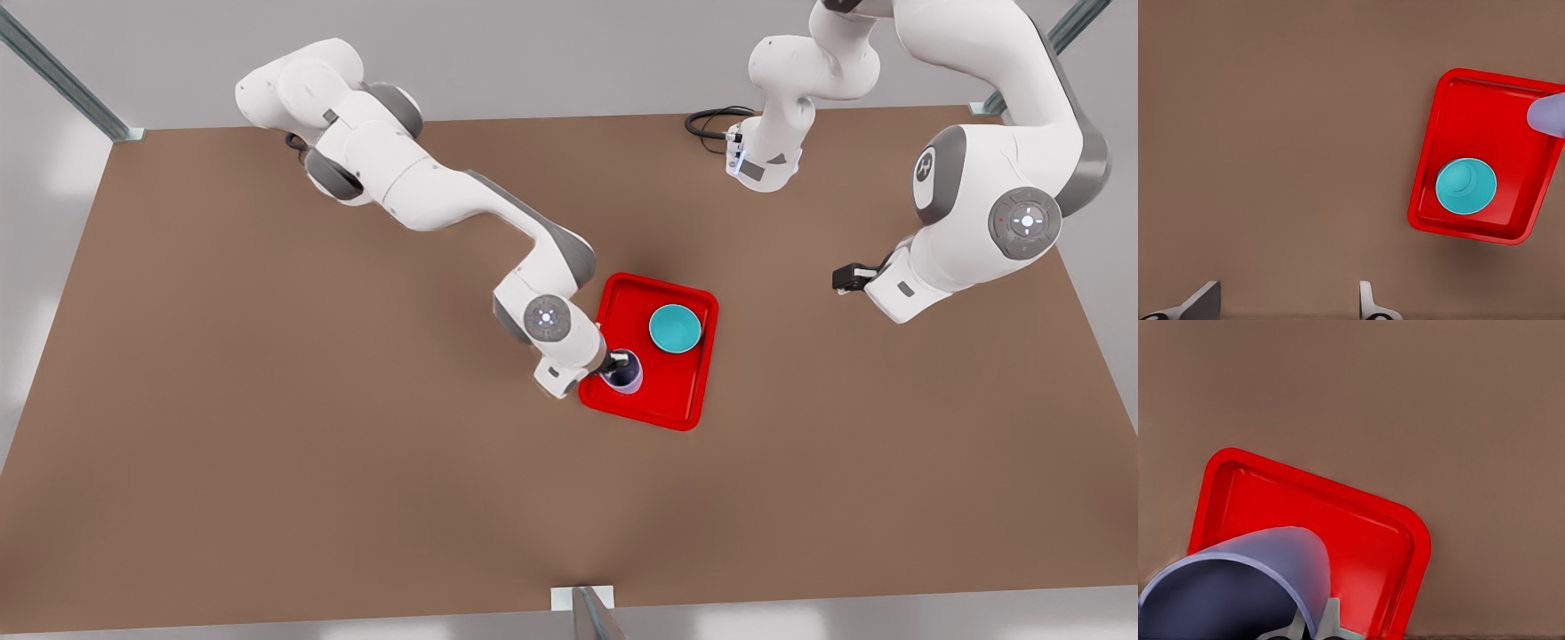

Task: Place the bowl on the tray with the left arm and the cup on the tray with the right arm

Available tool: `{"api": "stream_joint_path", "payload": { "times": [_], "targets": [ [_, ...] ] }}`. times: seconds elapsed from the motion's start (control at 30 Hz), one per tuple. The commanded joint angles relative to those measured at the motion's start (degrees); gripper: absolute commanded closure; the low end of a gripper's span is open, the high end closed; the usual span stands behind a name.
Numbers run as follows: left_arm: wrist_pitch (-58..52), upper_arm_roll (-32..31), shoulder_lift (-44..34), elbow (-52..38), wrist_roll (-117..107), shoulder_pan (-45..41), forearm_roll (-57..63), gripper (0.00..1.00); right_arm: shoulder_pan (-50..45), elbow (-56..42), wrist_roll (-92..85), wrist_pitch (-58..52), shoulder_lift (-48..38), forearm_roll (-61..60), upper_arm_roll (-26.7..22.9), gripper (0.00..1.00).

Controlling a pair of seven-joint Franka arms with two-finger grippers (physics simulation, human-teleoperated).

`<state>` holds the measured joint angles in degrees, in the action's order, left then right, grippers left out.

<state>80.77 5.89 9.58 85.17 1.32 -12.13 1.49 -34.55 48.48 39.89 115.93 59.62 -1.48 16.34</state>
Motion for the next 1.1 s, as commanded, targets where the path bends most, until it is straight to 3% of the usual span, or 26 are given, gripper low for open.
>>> {"api": "stream_joint_path", "payload": {
  "times": [0.0, 0.3, 0.47, 0.53, 0.9, 0.97, 1.07],
  "targets": [
    [0.00, 0.00, 0.00, 0.00, 0.00, 0.00, 0.00, 0.00, -0.60, -0.49, 0.18, -0.36, 0.50, 0.42, -0.26, 0.79],
    [0.00, 0.00, 0.17, 0.00, -0.09, 0.00, 0.00, 0.00, -4.38, -7.34, -0.17, -0.09, 8.15, 2.80, -1.31, 0.79],
    [0.00, 0.00, 0.26, 0.09, -0.09, 0.00, 0.00, 0.00, -4.56, -7.43, -0.17, 1.49, 8.23, 4.64, -1.23, 0.78],
    [0.00, 0.00, 0.17, 0.09, -0.09, 0.00, -0.08, 0.00, -4.56, -7.43, -0.08, 1.67, 8.32, 5.61, -1.14, 0.00],
    [0.00, 0.00, 0.17, 0.00, -0.09, 0.00, 0.00, 0.00, -3.33, -7.26, 0.01, 3.07, 6.04, 5.70, -0.35, 0.00],
    [0.00, 0.00, 0.17, 0.00, -0.09, 0.00, 0.00, 0.00, 1.59, 2.22, -0.08, 2.98, -3.80, 1.83, -0.79, 0.00],
    [0.00, 0.00, 0.17, 0.09, -0.18, 0.00, 0.00, 0.00, 15.12, 29.39, -0.43, 5.36, -25.77, 2.09, -1.31, 0.00]
  ]
}}
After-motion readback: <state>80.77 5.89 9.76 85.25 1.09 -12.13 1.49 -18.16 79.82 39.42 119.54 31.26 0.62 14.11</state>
